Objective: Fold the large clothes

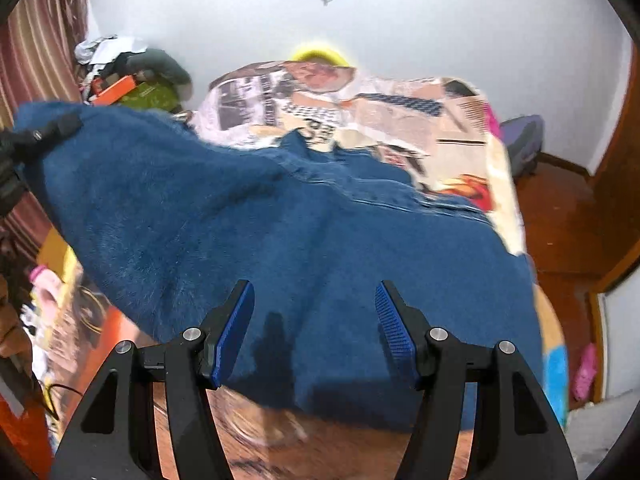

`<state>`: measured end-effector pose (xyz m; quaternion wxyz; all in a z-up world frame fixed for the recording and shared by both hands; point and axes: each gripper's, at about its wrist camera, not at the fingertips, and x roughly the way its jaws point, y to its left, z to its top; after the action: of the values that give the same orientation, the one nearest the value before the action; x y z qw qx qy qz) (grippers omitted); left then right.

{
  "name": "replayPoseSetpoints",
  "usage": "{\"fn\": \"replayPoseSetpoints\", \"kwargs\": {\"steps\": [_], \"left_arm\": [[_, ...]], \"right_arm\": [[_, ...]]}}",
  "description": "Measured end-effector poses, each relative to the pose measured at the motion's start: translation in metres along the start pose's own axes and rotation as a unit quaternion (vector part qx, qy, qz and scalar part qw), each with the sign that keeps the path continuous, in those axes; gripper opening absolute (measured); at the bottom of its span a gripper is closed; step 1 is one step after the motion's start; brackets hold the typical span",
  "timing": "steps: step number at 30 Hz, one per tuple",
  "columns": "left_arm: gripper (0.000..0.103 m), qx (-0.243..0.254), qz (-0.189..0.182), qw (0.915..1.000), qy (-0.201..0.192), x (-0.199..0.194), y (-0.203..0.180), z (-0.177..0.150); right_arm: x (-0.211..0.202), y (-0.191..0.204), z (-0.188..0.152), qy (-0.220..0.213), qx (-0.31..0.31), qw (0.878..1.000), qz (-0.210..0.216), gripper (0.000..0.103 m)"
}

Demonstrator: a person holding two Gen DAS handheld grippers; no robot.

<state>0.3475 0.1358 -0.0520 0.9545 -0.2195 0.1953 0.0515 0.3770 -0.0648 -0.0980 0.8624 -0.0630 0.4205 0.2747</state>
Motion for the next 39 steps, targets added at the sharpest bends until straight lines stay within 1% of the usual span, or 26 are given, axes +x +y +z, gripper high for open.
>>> {"fn": "replayPoseSetpoints", "kwargs": {"steps": [3, 6, 7, 10, 12, 14, 16, 19, 22, 24, 27, 28, 30, 31, 32, 33, 34, 35, 36, 37, 38, 39], "left_arm": [[0.009, 0.03, 0.012, 0.9993, -0.021, -0.007, -0.006, 0.005], [0.009, 0.066, 0.032, 0.9968, -0.031, -0.01, -0.011, -0.001], [0.009, 0.085, 0.043, 0.995, -0.031, -0.007, -0.014, -0.005], [0.009, 0.114, 0.054, 0.9918, -0.022, 0.001, -0.016, -0.015], [0.009, 0.126, 0.053, 0.9906, -0.003, 0.013, -0.017, -0.021], [0.009, 0.139, 0.053, 0.9889, 0.002, 0.02, -0.022, -0.026], [0.009, 0.151, 0.048, 0.9874, 0.002, 0.02, -0.031, -0.028], [0.009, 0.166, 0.025, 0.9857, 0.009, 0.024, -0.053, -0.031], [0.009, 0.186, -0.006, 0.9823, 0.024, 0.033, -0.084, -0.037], [0.009, 0.197, -0.029, 0.9793, 0.038, 0.041, -0.106, -0.047], [0.009, 0.212, -0.064, 0.9724, 0.072, 0.055, -0.137, -0.066], [0.009, 0.215, -0.073, 0.9704, 0.083, 0.059, -0.143, -0.073], [0.009, 0.219, -0.1, 0.9628, 0.123, 0.072, -0.156, -0.093], [0.009, 0.212, -0.114, 0.9588, 0.152, 0.081, -0.159, -0.104], [0.009, 0.194, -0.131, 0.9521, 0.196, 0.094, -0.16, -0.119], [0.009, 0.176, -0.144, 0.9421, 0.246, 0.109, -0.158, -0.136], [0.009, 0.174, -0.146, 0.9333, 0.278, 0.119, -0.157, -0.151], [0.009, 0.185, -0.141, 0.9256, 0.298, 0.125, -0.157, -0.166], [0.009, 0.203, -0.139, 0.9213, 0.302, 0.125, -0.158, -0.178], [0.009, 0.215, -0.137, 0.9199, 0.298, 0.122, -0.16, -0.184], [0.009, 0.24, -0.132, 0.9185, 0.285, 0.114, -0.163, -0.189], [0.009, 0.25, -0.129, 0.9174, 0.281, 0.111, -0.166, -0.19]], "right_arm": [[0.025, 0.02, 0.008, 0.025, -0.004, 0.999, 0.031, 0.059], [0.058, 0.044, 0.005, 0.056, -0.01, 0.997, 0.061, 0.059], [0.066, 0.049, 0.003, 0.064, -0.009, 0.996, 0.068, 0.059], [0.095, 0.061, -0.005, 0.098, -0.006, 0.99, 0.098, 0.059], [0.11, 0.063, -0.011, 0.124, 0.004, 0.987, 0.107, 0.059], [0.113, 0.061, -0.013, 0.136, 0.003, 0.985, 0.109, 0.059], [0.104, 0.056, -0.016, 0.133, 0.0, 0.985, 0.114, 0.059], [0.072, 0.04, -0.023, 0.098, -0.007, 0.991, 0.089, 0.059], [0.034, 0.014, -0.032, 0.059, -0.005, 0.997, 0.058, 0.059], [0.007, -0.01, -0.042, 0.034, 0.004, 0.999, 0.025, 0.059], [-0.025, -0.045, -0.059, 0.013, 0.031, 0.999, -0.013, 0.059], [-0.024, -0.052, -0.056, 0.011, 0.038, 0.999, -0.025, 0.059], [-0.038, -0.075, -0.07, 0.009, 0.056, 0.997, -0.06, 0.059], [-0.037, -0.078, -0.065, 0.01, 0.061, 0.995, -0.072, 0.059], [-0.042, -0.087, -0.072, 0.011, 0.069, 0.994, -0.086, 0.059], [-0.046, -0.095, -0.077, 0.011, 0.077, 0.992, -0.094, 0.059], [-0.049, -0.101, -0.081, 0.011, 0.082, 0.992, -0.098, 0.059], [-0.053, -0.107, -0.086, 0.013, 0.089, 0.991, -0.101, 0.059], [-0.055, -0.111, -0.09, 0.014, 0.096, 0.99, -0.101, 0.059], [-0.058, -0.115, -0.092, 0.014, 0.104, 0.989, -0.099, 0.059], [-0.06, -0.117, -0.095, 0.013, 0.112, 0.989, -0.097, 0.059], [-0.064, -0.119, -0.098, 0.011, 0.117, 0.988, -0.096, 0.059]]}}
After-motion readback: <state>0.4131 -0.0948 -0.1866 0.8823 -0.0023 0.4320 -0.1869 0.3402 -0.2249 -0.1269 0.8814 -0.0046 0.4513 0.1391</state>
